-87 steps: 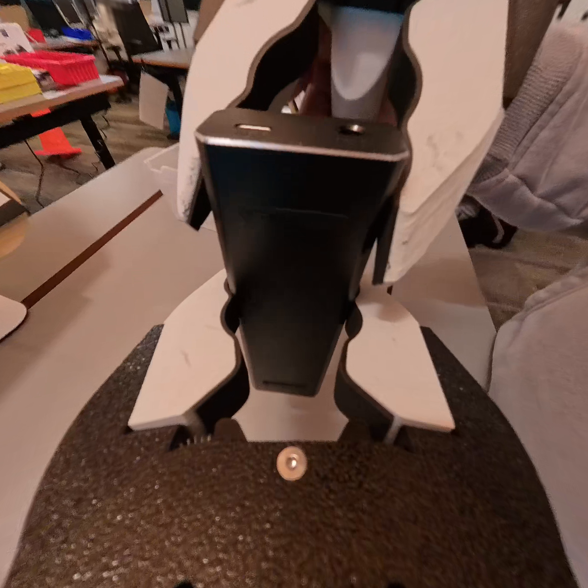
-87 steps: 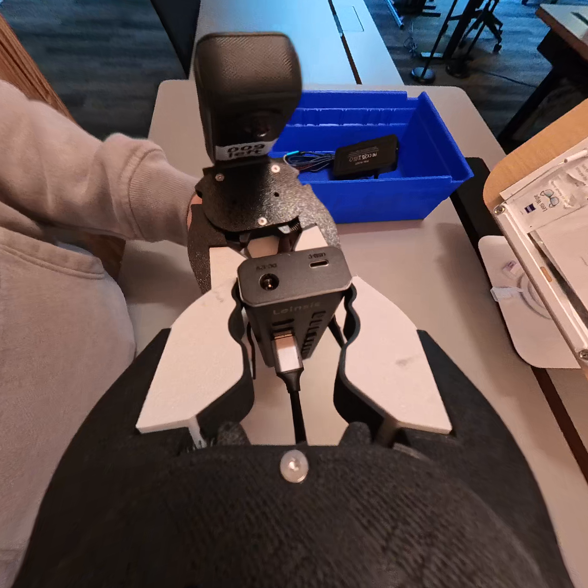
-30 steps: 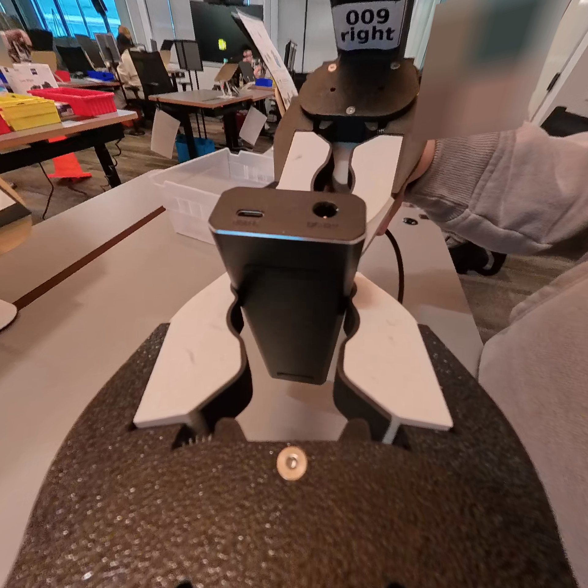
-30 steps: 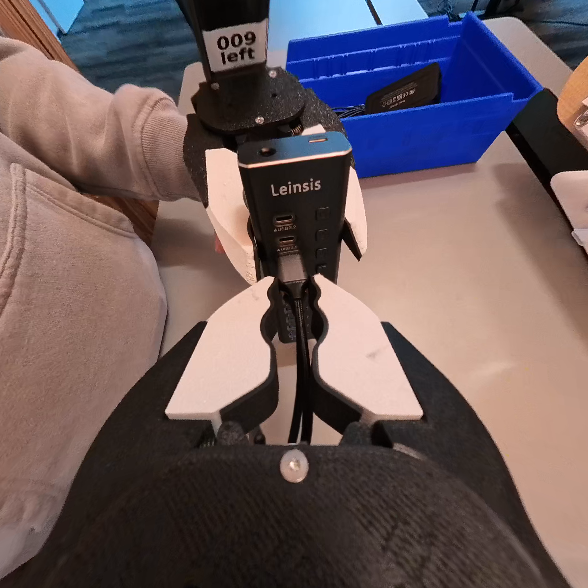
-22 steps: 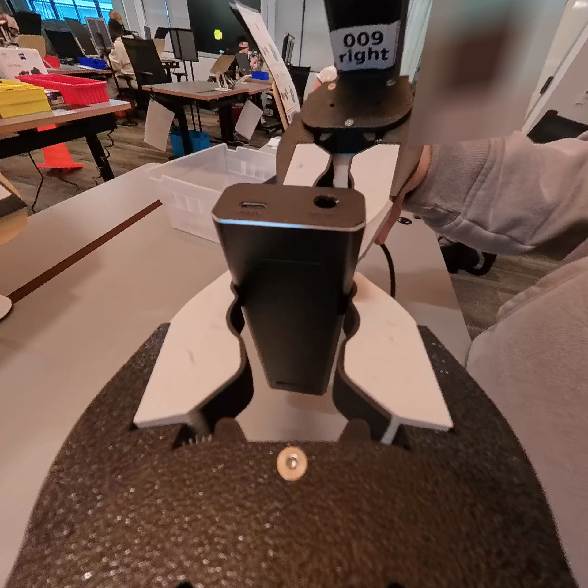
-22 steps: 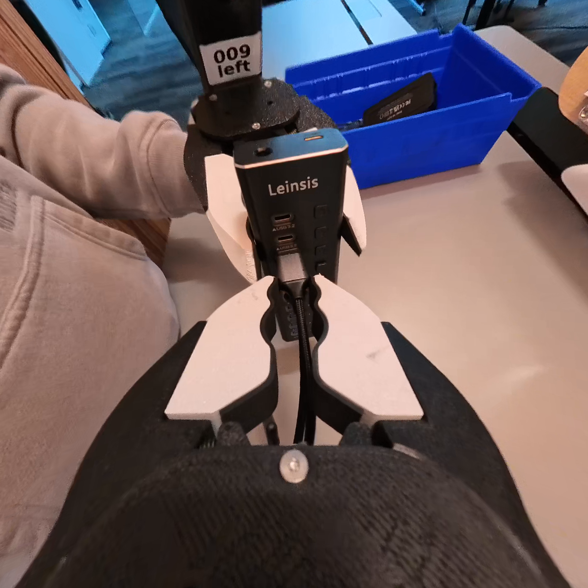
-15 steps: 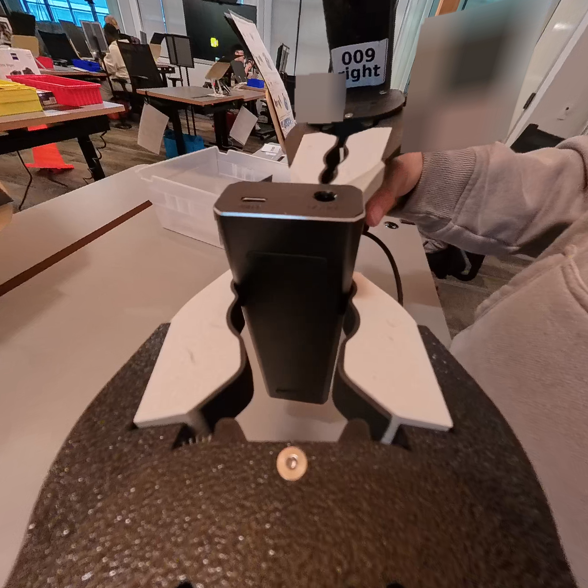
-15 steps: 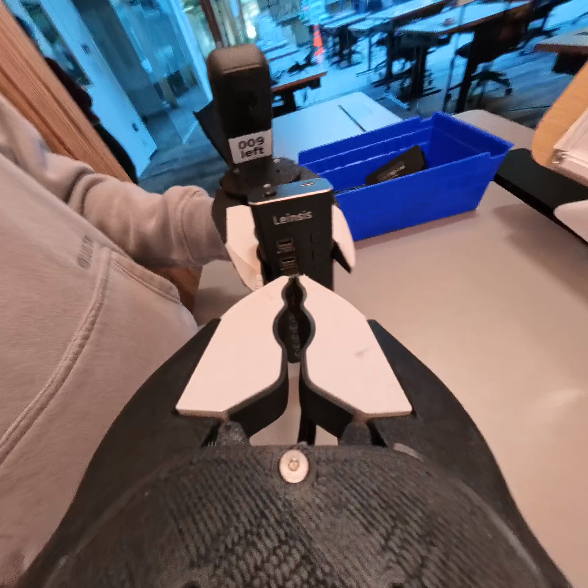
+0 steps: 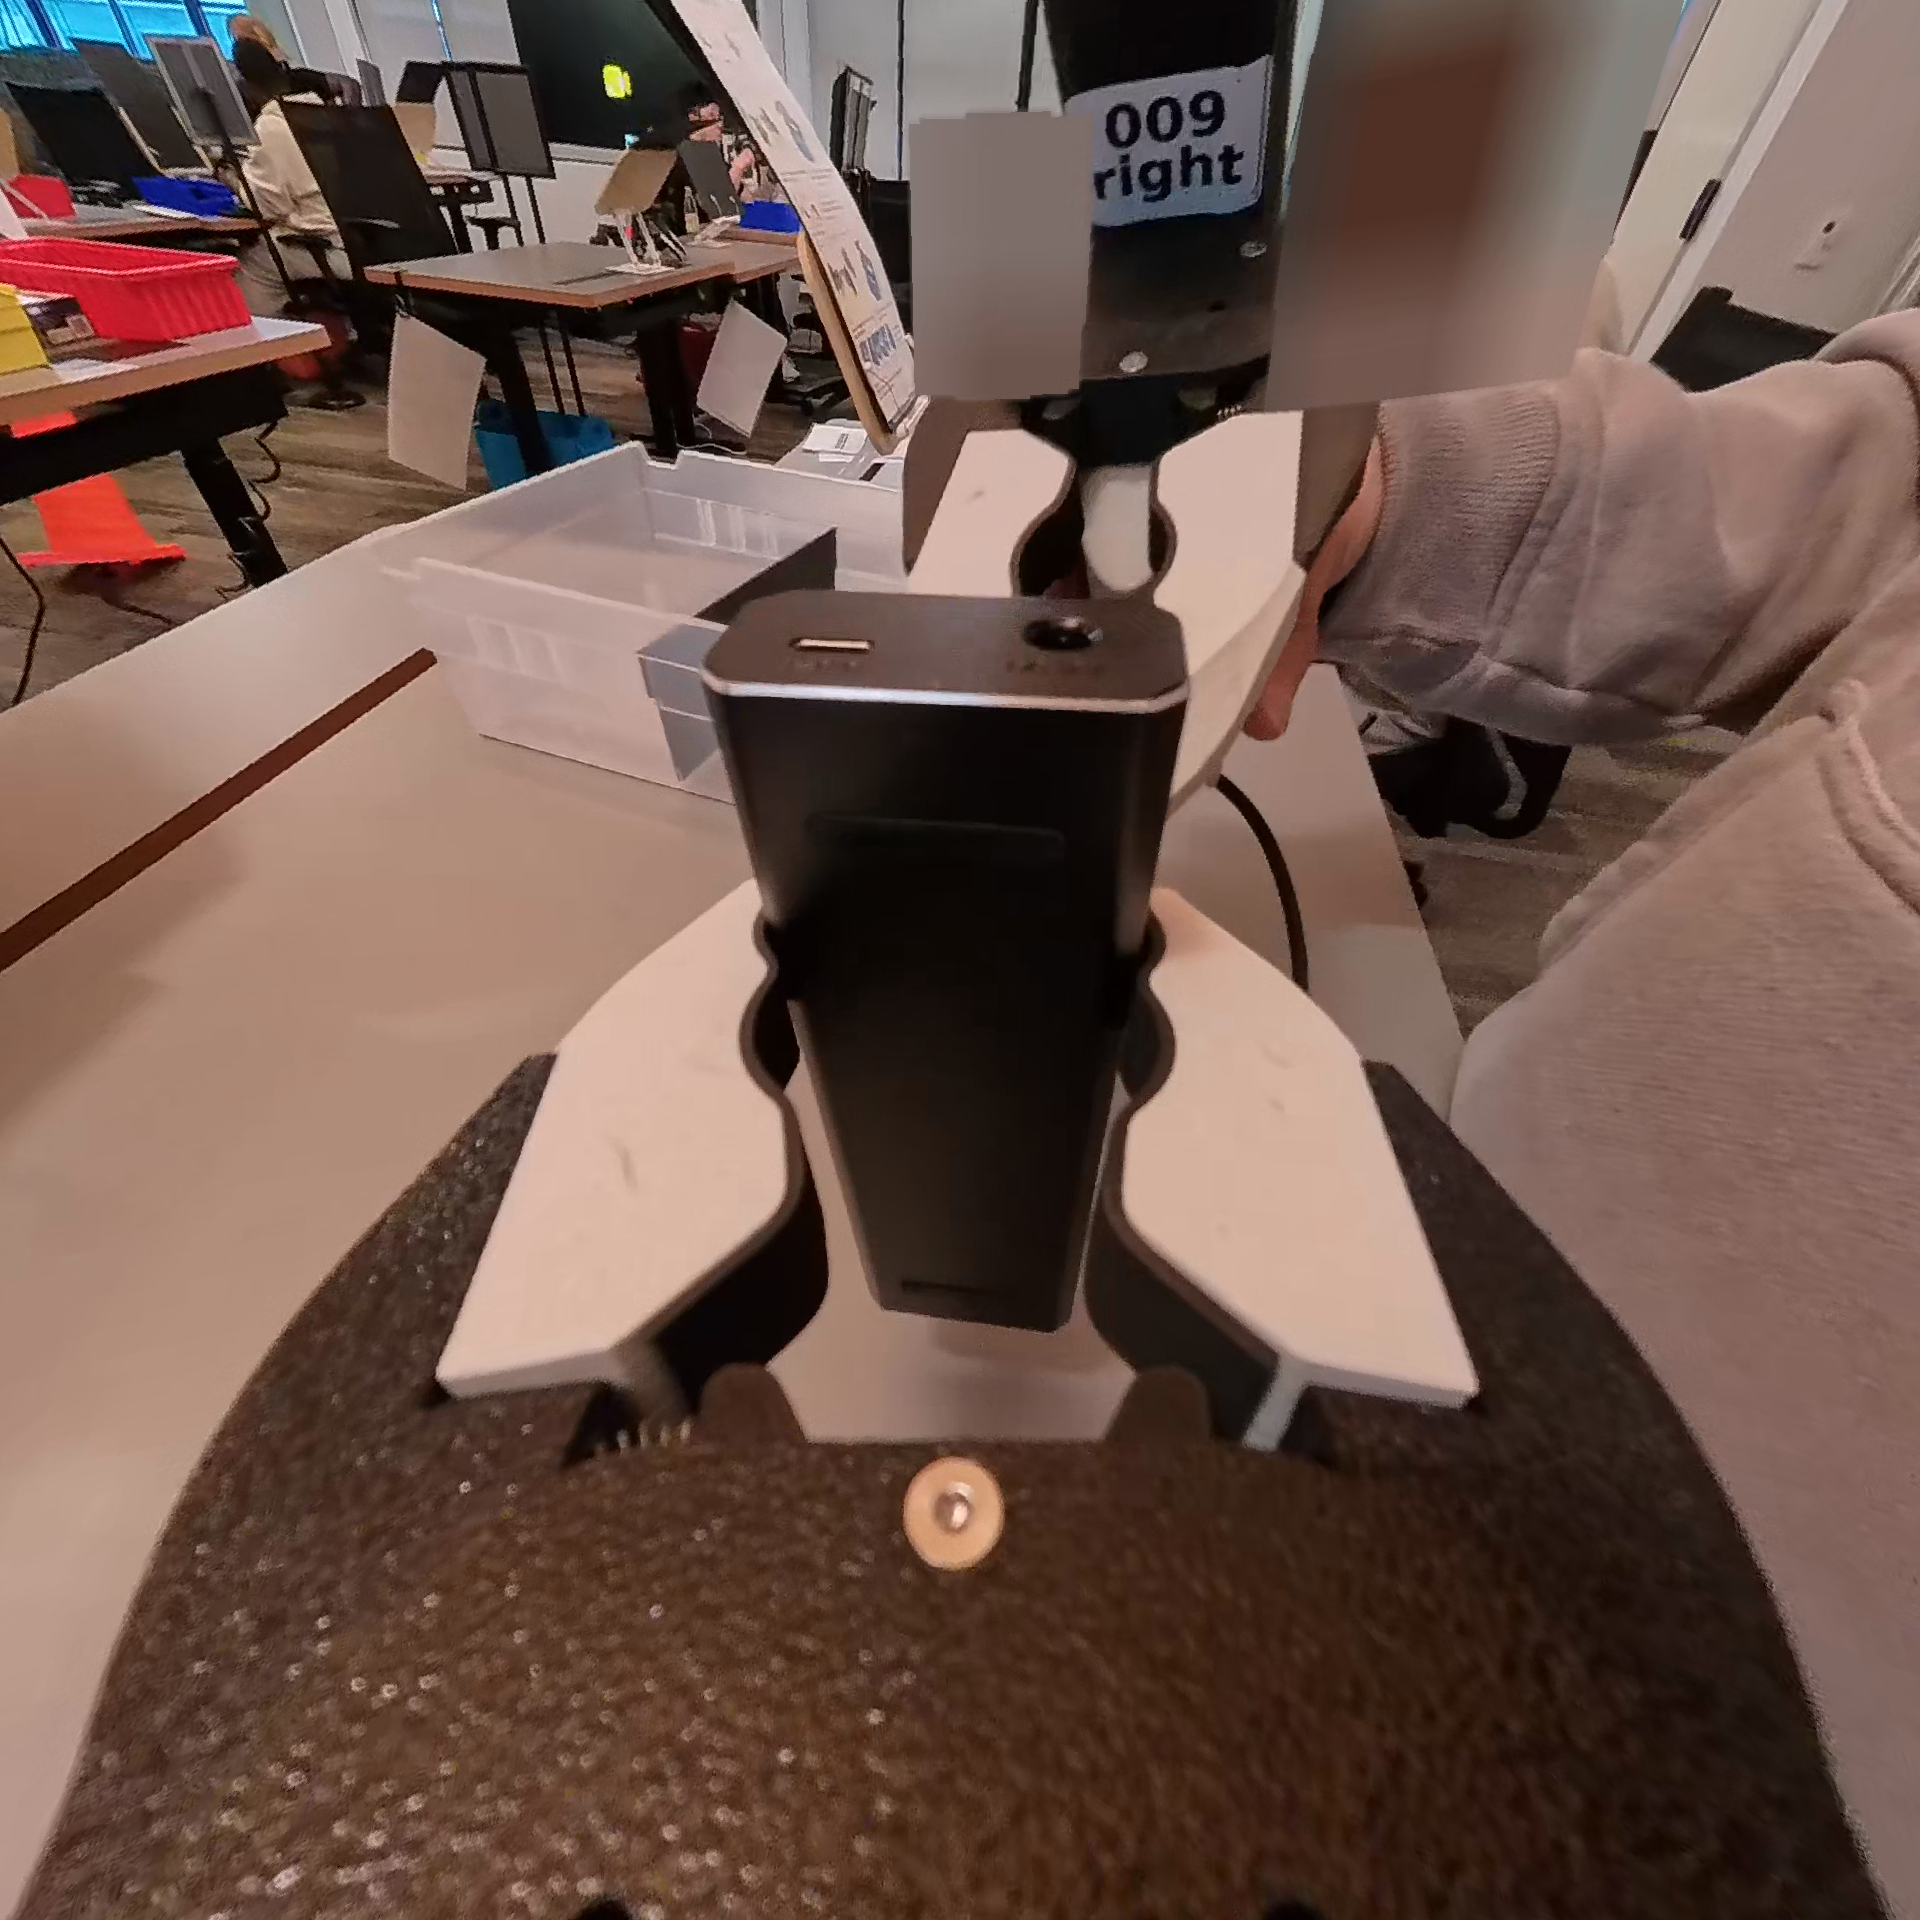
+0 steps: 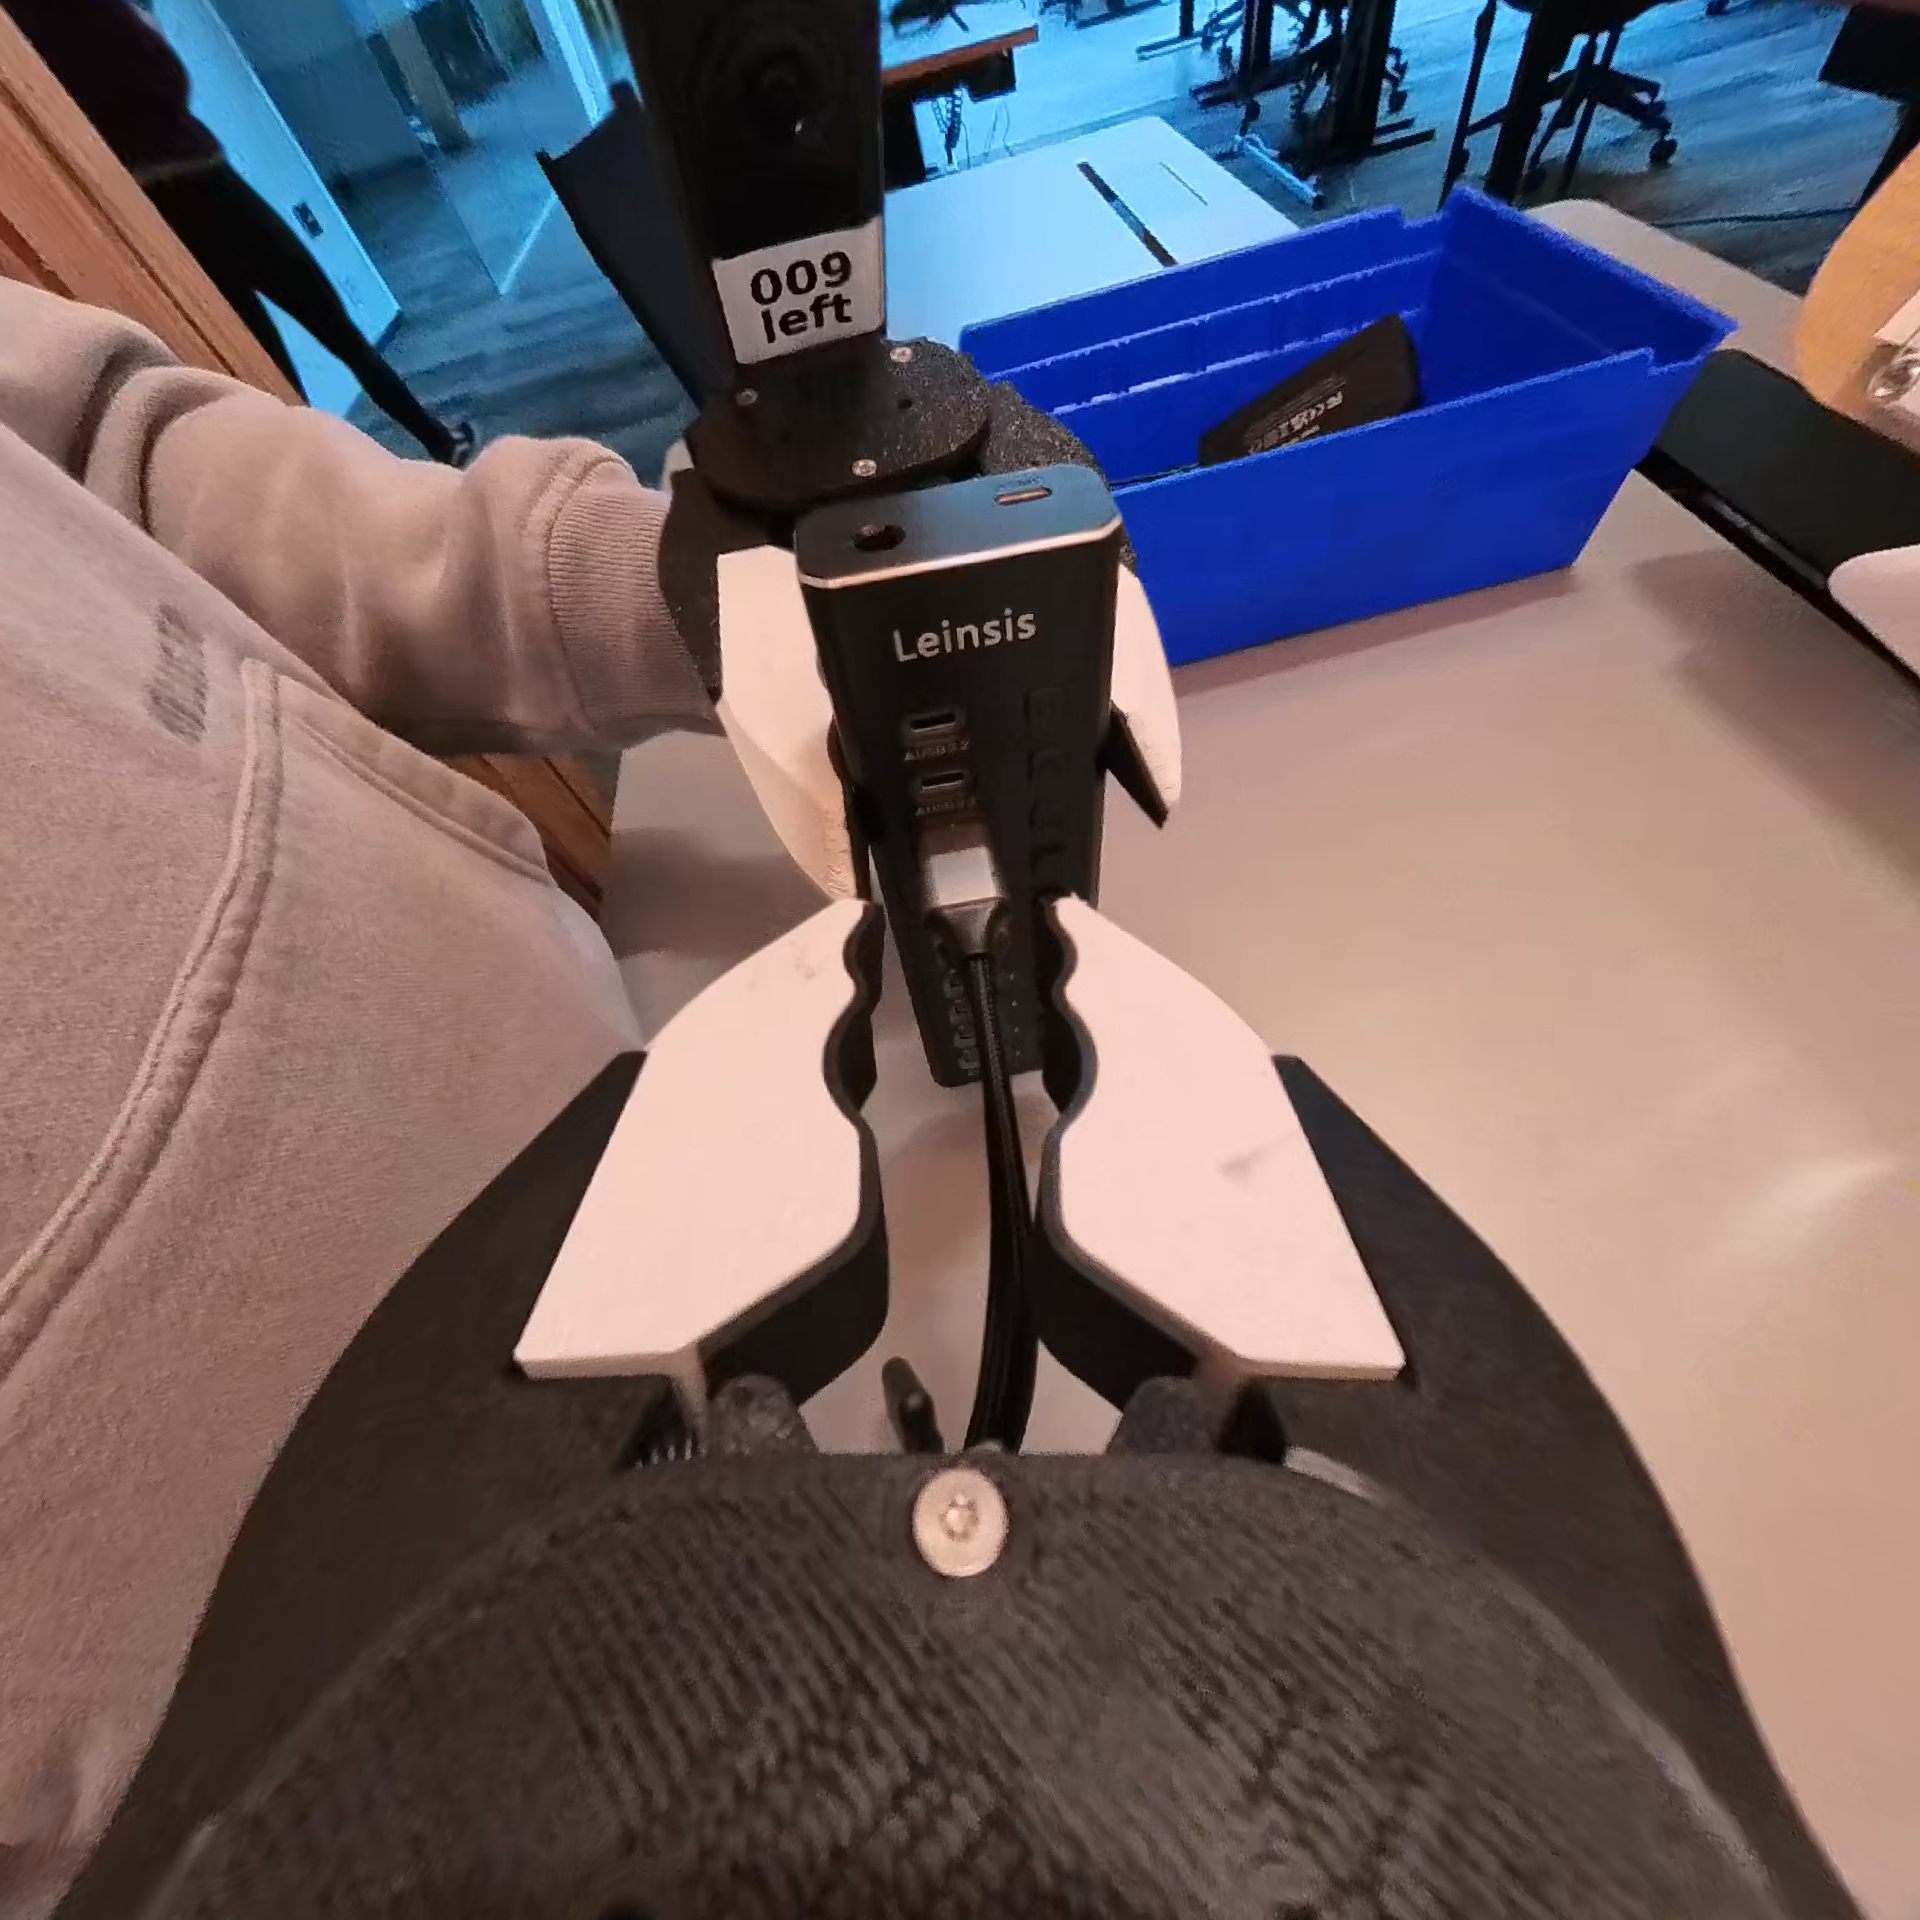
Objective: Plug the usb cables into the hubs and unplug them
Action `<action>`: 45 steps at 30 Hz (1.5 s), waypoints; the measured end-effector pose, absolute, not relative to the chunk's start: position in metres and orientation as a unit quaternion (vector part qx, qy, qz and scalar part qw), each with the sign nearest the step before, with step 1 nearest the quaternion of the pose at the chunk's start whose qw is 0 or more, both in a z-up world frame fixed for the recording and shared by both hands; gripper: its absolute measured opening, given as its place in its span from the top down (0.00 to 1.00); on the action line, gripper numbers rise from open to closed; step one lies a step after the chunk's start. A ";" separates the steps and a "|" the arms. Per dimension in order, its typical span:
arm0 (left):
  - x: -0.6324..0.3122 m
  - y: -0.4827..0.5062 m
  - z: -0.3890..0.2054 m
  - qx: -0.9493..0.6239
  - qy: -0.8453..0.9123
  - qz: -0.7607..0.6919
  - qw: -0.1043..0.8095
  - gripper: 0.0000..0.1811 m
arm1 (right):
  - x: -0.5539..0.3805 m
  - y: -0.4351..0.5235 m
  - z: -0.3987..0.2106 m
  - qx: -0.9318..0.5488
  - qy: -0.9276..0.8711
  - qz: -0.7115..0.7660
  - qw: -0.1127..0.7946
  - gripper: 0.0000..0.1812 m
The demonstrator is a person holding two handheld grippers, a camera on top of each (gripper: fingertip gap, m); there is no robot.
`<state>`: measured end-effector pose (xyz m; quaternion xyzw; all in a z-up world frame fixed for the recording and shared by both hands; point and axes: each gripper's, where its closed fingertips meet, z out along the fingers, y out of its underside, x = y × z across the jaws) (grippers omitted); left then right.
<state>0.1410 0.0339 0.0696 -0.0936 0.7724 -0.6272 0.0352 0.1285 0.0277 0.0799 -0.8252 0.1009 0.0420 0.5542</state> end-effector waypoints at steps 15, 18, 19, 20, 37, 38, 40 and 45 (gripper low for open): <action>0.144 0.035 0.071 -0.088 0.759 -0.644 0.036 0.67 | 0.132 0.032 0.073 -0.802 0.116 0.031 0.585 0.94; 0.144 0.035 0.072 -0.093 0.754 -0.649 0.038 0.67 | 0.131 0.033 0.077 -0.793 0.126 0.038 0.596 0.91; 0.144 0.035 0.072 -0.093 0.754 -0.649 0.039 0.67 | 0.131 0.033 0.077 -0.791 0.128 0.035 0.597 0.91; 0.144 0.035 0.073 -0.093 0.754 -0.649 0.042 0.67 | 0.132 0.033 0.076 -0.792 0.129 0.032 0.595 0.92; 0.135 0.031 0.091 -0.051 0.757 -0.650 0.049 0.67 | 0.122 0.024 0.096 -0.835 0.086 0.039 0.542 0.95; 0.134 0.030 0.091 -0.048 0.759 -0.647 0.048 0.67 | 0.121 0.022 0.097 -0.839 0.080 0.042 0.537 0.95; 0.141 0.044 0.090 -0.061 0.762 -0.641 0.063 0.66 | 0.141 -0.001 0.097 -0.851 0.114 -0.017 0.512 0.95; 0.158 0.104 0.097 -0.112 0.763 -0.629 0.101 0.67 | 0.168 -0.109 0.140 -0.827 0.179 -0.080 0.528 0.95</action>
